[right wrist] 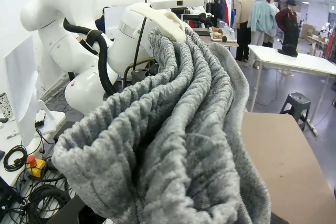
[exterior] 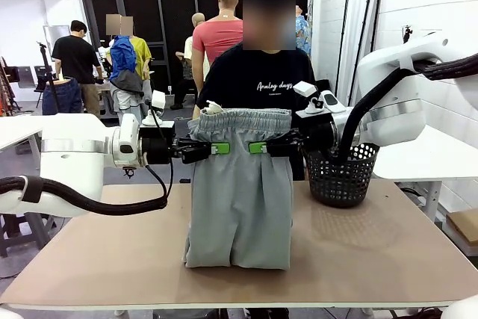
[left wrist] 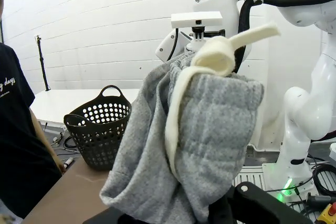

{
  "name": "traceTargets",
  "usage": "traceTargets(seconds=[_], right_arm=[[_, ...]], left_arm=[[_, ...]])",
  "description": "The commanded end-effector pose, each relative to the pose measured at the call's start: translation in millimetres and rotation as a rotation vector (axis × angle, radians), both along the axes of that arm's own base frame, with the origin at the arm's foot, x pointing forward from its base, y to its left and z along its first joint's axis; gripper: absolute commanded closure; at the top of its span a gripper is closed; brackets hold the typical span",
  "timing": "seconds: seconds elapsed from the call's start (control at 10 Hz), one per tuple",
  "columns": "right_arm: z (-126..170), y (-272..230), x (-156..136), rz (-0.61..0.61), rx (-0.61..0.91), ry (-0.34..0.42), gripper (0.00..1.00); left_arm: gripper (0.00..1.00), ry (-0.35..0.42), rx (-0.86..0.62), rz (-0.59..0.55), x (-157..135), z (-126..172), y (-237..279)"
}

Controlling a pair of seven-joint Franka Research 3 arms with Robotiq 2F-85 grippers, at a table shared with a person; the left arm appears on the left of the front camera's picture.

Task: Fold the training pants.
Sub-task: Fold the Training pants in half.

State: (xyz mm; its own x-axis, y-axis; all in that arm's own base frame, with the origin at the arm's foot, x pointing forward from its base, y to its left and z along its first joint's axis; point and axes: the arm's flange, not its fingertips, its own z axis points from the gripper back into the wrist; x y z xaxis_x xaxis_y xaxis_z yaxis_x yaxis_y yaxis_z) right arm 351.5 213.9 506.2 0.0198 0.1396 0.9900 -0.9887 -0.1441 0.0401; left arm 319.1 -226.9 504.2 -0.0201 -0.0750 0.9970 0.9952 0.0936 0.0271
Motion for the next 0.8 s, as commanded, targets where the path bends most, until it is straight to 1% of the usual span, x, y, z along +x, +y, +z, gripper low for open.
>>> traceTargets(seconds=[0.0,0.7], right_arm=[[0.4,0.8,-2.8,0.008,0.019,0.008,1.00],[0.4,0.8,-2.8,0.008,0.019,0.008,1.00]], left_arm=[[1.00,-0.007,0.008,0.007,-1.9,1.9,-0.8],[1.00,-0.007,0.008,0.007,-1.9,1.9,-0.8]])
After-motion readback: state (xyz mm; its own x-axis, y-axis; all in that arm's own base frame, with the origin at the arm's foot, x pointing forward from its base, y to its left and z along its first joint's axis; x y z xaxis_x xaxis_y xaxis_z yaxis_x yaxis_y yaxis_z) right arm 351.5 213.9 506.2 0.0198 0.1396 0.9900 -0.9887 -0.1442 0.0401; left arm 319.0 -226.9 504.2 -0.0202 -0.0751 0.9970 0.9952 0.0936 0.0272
